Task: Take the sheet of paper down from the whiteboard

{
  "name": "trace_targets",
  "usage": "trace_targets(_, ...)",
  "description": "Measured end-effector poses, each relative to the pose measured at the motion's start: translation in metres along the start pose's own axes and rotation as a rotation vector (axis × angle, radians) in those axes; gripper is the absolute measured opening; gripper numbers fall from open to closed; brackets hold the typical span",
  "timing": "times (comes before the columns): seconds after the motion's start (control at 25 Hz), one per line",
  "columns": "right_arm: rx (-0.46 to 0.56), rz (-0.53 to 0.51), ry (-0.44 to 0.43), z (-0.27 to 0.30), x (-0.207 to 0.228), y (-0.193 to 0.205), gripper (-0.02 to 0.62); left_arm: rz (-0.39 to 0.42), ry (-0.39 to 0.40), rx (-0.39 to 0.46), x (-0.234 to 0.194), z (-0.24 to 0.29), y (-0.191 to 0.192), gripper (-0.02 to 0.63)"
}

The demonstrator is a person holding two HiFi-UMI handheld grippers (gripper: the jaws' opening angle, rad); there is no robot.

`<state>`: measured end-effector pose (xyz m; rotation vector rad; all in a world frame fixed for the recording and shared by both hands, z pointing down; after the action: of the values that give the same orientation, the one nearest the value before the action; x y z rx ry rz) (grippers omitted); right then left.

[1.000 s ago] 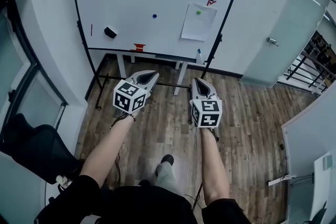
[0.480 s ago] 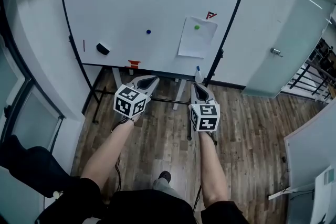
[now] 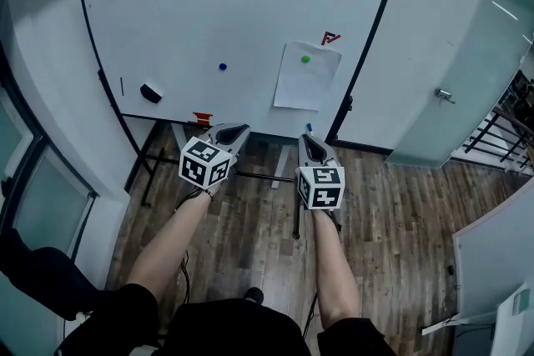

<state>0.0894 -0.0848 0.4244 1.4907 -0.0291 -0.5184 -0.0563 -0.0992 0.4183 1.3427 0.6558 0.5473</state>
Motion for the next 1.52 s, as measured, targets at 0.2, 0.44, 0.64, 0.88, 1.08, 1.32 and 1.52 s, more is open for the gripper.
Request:
trace_targets(0.2, 0.012, 0.016, -0.012, 0.026, 0.027, 0.004, 0.025, -0.002, -0.040, -0.008, -0.014, 0.028, -0.004, 0.020)
trace_targets(0.44, 0.031, 0.040, -0.031, 0.041, 0.044, 0.011, 0.025, -0.020, -0.080, -0.015, -0.025, 0.045, -0.002, 0.020)
trace_targets(0.64, 0.024, 0.063, -0.035, 0.059, 0.057, 0.023, 0.025, -0.048, -0.114, -0.009, -0.044, 0.059, -0.005, 0.020)
trace_targets(0.88, 0.029, 0.067, -0.037, 0.090, 0.078, 0.025, 0.025, -0.067, -0.104, -0.028, -0.072, 0.090, -0.003, 0.020)
trace_targets(1.08, 0.032, 0.050, -0.033, 0.129, 0.095, 0.023, 0.025, -0.059, -0.077, -0.032, -0.102, 0.125, -0.012, 0.020)
trace_targets(1.32, 0.020, 0.041, -0.020, 0.184, 0.114, 0.013, 0.025, -0.038, -0.036, -0.039, -0.138, 0.176, -0.034, 0.020)
trace_targets(1.52, 0.010, 0.052, 0.007, 0.216, 0.129, 0.014, 0.025, -0.004, -0.001, -0.052, -0.157, 0.206, -0.049, 0.020)
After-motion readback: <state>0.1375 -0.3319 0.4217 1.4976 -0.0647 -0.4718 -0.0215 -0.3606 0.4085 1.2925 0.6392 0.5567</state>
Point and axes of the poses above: the fingertips, and each gripper's own axes: z forward along the fingers, x to its right, y out of its underside, the point moved 1 cm from there along -z, backward along the fingers, and after that the axes turned 10 degrees about -z, right-handed, at the moved point
